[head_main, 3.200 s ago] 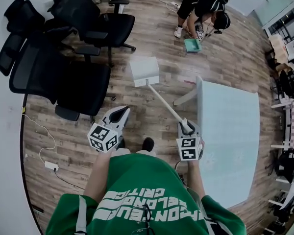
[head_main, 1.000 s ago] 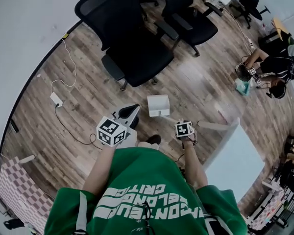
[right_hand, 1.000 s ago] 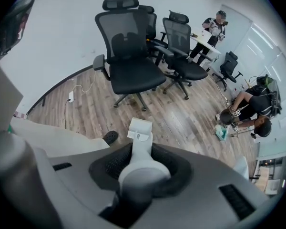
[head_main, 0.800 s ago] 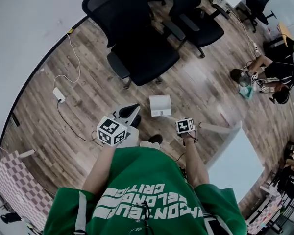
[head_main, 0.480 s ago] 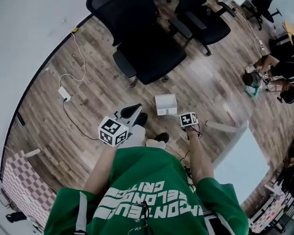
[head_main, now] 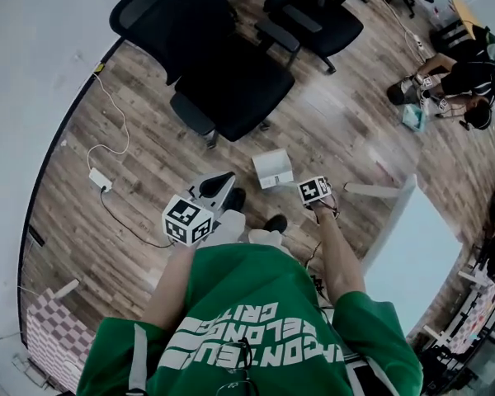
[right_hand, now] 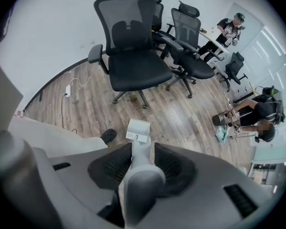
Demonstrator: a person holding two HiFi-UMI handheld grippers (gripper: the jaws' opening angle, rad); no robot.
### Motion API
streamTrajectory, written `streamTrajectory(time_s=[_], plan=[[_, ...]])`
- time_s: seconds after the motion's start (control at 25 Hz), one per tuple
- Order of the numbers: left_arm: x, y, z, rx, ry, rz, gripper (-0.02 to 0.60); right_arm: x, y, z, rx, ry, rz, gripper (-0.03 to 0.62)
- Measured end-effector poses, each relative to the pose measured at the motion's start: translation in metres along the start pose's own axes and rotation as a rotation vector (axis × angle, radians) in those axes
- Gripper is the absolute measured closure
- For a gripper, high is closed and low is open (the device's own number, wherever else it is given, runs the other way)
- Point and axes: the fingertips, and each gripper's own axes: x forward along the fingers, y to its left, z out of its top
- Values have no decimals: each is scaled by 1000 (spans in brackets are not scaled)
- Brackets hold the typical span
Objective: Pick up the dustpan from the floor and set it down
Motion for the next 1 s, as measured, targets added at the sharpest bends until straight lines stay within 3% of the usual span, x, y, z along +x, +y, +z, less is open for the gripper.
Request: streamTrajectory(time_s=[0.44, 0.72, 1.0], plan=[[34, -13, 19, 54, -9, -208, 580, -109, -16, -11, 116, -223, -147, 450], [29, -56, 12, 80, -24, -263, 580, -197, 3, -36, 210, -452, -256, 451], [-9, -132, -24, 138, -18, -303, 580, -276, 53, -99, 318, -687, -295, 581]])
